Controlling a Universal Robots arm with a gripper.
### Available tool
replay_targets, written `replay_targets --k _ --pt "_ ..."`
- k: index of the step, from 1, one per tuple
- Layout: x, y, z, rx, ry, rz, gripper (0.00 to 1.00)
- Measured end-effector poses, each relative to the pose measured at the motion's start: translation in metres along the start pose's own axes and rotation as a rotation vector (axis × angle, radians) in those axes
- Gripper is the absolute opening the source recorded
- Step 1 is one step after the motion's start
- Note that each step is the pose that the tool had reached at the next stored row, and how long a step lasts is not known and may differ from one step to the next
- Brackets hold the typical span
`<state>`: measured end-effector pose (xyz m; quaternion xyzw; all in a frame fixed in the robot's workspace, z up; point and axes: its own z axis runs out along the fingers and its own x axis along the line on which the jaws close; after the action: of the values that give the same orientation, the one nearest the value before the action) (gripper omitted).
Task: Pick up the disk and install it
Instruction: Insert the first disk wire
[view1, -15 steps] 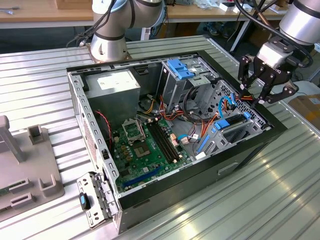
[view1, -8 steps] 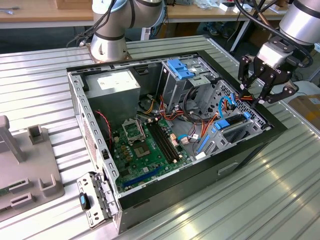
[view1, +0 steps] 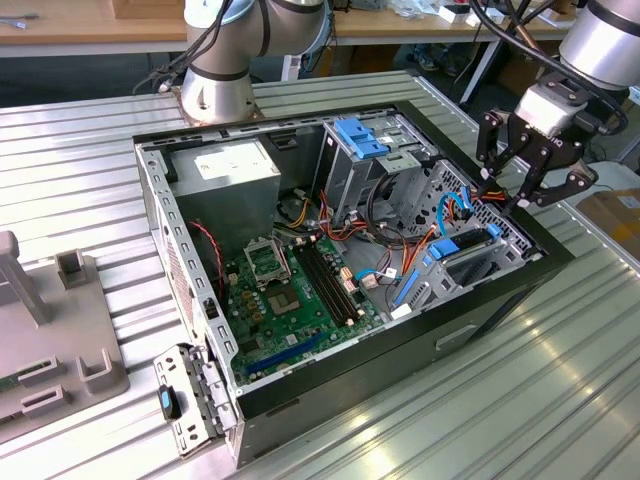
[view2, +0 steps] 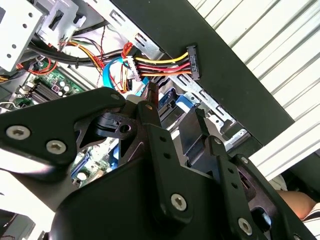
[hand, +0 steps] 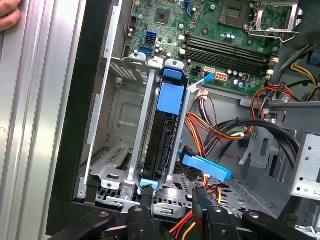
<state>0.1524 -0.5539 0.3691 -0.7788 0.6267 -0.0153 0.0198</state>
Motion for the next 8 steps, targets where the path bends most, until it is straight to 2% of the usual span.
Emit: replay_targets --k 1,6,8 --pt "0.0 -0.0002 0.0 0.0 -0.0006 -0.013 0.44" --pt "0.0002 -0.0008 0.0003 -0.0002 -0.007 -0.14 0.44" --pt "0.0002 -0.001 0.0007 -0.0002 -0.0105 -0.209 0.44"
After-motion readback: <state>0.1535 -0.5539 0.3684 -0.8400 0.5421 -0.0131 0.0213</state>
